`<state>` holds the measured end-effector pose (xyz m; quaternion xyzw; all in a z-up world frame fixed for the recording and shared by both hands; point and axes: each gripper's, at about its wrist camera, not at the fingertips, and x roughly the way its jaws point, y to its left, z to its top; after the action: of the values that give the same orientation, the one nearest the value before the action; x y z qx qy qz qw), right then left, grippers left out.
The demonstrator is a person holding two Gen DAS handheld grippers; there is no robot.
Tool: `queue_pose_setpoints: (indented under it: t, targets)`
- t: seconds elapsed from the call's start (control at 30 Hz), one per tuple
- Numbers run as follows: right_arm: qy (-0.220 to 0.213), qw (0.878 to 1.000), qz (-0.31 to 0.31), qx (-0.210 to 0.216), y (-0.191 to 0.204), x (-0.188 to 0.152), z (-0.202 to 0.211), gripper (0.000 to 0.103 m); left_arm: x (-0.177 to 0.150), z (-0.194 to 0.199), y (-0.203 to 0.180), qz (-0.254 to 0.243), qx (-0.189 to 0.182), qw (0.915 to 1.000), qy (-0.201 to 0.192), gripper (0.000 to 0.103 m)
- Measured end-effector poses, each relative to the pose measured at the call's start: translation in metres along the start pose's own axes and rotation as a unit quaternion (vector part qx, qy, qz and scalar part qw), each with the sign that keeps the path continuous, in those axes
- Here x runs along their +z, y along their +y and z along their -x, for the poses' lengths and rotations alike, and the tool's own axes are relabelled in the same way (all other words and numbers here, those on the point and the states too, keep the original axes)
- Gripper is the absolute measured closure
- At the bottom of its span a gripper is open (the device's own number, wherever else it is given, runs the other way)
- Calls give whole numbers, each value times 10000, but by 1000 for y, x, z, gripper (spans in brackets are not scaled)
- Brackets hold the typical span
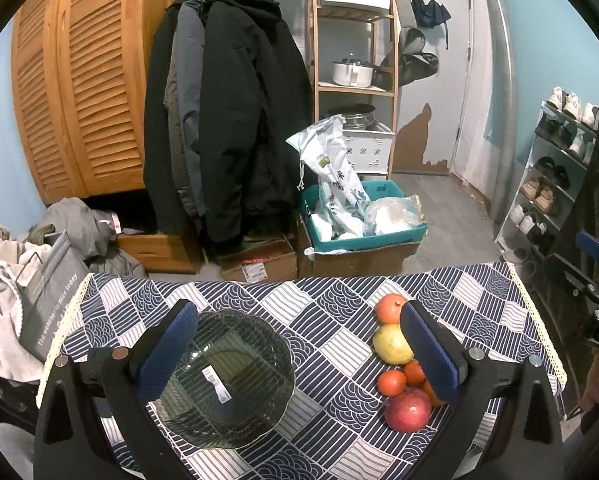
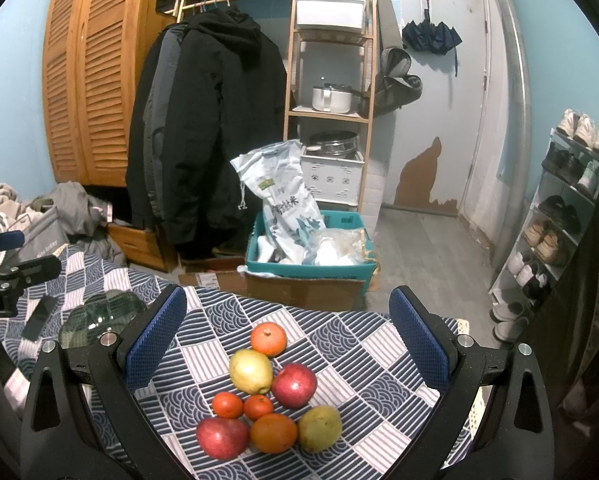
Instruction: Organize fruits
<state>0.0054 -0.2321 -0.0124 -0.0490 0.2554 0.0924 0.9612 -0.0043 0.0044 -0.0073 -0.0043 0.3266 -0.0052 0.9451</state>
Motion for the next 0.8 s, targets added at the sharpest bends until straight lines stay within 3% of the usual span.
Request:
queue_pose_setpoints:
  t: [0.53, 0.8]
  targets:
    - [12, 10000, 5, -6, -2, -1, 2, 4, -7, -1, 1, -25, -5, 10000, 31, 1]
    - [199, 9998, -39, -92, -14, -14, -3, 4, -14, -16, -14, -78, -68, 9995, 293, 1]
